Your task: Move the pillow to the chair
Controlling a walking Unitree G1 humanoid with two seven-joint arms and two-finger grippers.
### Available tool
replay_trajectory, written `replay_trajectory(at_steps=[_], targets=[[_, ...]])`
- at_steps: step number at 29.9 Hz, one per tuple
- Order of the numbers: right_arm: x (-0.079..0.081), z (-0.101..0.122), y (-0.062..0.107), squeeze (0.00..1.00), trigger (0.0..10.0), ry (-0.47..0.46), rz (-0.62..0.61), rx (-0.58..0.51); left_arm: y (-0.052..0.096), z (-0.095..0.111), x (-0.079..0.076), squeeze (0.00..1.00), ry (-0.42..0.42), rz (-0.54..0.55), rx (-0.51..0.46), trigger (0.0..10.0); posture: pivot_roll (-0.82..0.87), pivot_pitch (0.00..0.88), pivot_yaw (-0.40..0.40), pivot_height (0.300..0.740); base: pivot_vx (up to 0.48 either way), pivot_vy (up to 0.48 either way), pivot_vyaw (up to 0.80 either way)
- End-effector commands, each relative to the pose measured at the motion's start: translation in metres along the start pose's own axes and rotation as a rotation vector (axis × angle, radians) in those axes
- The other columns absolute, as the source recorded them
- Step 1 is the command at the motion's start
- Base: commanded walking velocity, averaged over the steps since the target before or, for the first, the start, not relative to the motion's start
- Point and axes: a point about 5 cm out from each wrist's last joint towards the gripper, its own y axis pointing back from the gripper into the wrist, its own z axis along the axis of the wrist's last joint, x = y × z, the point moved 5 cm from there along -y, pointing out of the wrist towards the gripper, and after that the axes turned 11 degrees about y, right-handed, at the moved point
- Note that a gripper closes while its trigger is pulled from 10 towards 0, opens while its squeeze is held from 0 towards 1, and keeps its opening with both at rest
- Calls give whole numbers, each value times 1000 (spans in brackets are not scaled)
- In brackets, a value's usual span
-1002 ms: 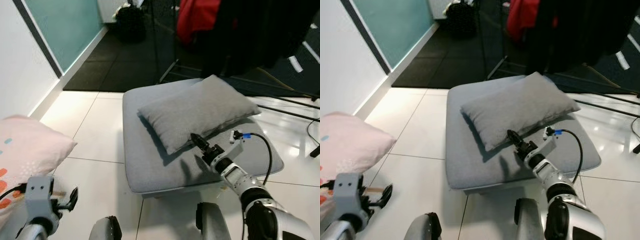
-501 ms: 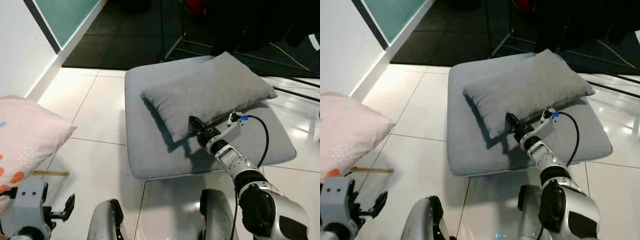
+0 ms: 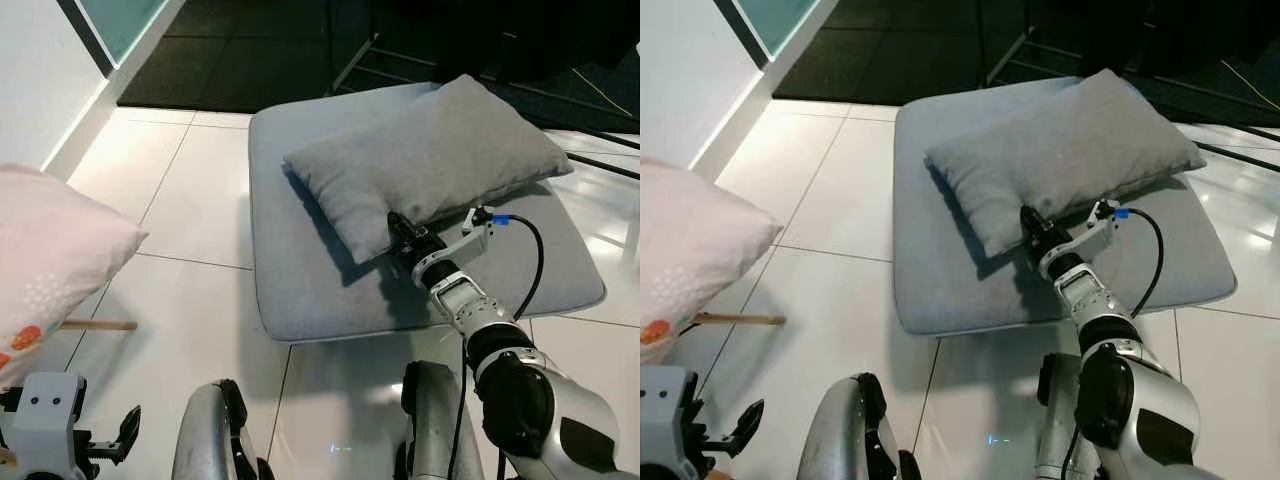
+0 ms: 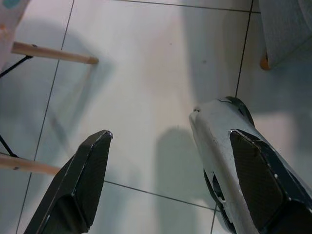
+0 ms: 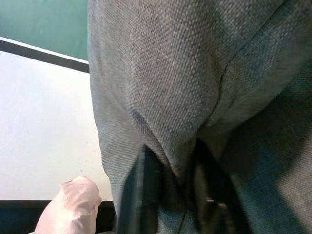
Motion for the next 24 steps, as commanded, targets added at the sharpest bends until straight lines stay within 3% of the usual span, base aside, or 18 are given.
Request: replay_trajectory(at_steps=[1,10,12,14,15,16,19,20,23,24], targets=[[2,-4,0,0,0,4,16,14,2,-6,7,0,0,25,30,10000,56,429,93,370,0,0,0],[11,14,-5,0,0,95,58,4,-13,-3,-2,0,29,16,-5,10000,0,355,63,370,0,0,0],[14,25,-8,0,0,181,58,16,-28,4,-8,0,52,15,-47,10000,-43,292,35,370,0,0,0],[16,31,-9,0,0,212,64,14,-34,7,-10,0,63,13,-66,10000,-48,285,32,370,0,0,0],[21,44,-10,0,0,265,86,2,-48,14,-16,0,89,12,-103,10000,-93,226,15,370,0,0,0],[24,48,-10,0,0,294,103,5,-53,17,-18,0,99,10,-120,10000,-99,217,13,370,0,0,0],[27,50,-11,0,0,320,119,12,-58,21,-20,0,107,8,-134,10000,-99,217,13,370,0,0,0],[36,62,-11,0,0,358,160,-17,-72,31,-26,0,133,0,-173,10000,-164,136,2,380,0,0,0],[44,69,-12,0,0,382,194,-34,-80,38,-30,0,150,-6,-198,10000,-164,136,2,390,0,0,0],[49,75,-12,0,0,392,211,-46,-87,42,-34,0,157,-14,-209,10000,-192,94,-1,395,0,0,0]])
